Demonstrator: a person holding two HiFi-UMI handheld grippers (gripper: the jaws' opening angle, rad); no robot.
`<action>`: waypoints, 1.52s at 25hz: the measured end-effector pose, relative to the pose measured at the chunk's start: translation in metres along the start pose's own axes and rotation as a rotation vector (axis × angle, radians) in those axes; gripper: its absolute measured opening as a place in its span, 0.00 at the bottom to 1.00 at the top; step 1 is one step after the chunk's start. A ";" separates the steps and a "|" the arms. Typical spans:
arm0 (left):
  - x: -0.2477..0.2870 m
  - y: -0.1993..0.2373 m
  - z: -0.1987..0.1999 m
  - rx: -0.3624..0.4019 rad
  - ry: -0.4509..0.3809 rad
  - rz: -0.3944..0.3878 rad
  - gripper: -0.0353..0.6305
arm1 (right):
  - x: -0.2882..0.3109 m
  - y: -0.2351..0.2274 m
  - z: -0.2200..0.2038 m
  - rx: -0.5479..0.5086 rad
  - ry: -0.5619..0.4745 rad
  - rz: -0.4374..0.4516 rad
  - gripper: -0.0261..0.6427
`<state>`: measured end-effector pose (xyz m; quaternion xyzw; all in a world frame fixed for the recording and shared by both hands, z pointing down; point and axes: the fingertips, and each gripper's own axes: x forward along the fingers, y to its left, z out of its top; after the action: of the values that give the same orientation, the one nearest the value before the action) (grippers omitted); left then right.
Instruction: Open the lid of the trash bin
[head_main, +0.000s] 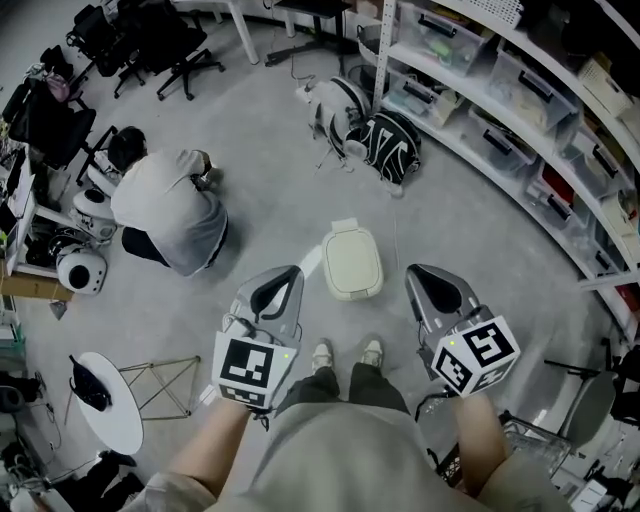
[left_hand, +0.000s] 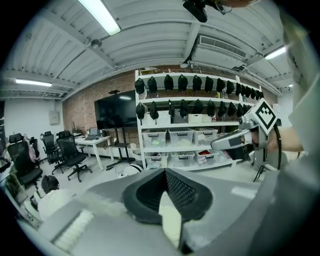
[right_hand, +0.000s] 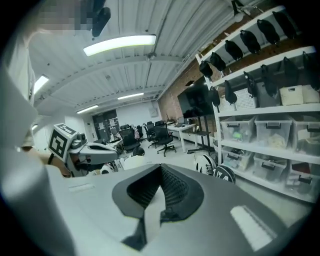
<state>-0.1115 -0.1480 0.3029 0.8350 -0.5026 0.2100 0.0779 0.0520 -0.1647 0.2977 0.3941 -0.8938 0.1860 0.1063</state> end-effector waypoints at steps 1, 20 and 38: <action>0.006 0.000 -0.008 -0.001 0.019 -0.001 0.06 | 0.005 -0.004 -0.009 0.008 0.015 0.001 0.04; 0.115 -0.023 -0.193 -0.109 0.294 -0.091 0.06 | 0.109 -0.072 -0.231 0.161 0.303 0.017 0.04; 0.198 -0.045 -0.398 -0.164 0.503 -0.156 0.06 | 0.185 -0.113 -0.485 0.149 0.637 0.067 0.04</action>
<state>-0.1002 -0.1500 0.7490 0.7838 -0.4171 0.3627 0.2833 0.0336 -0.1562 0.8284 0.2932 -0.8119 0.3682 0.3454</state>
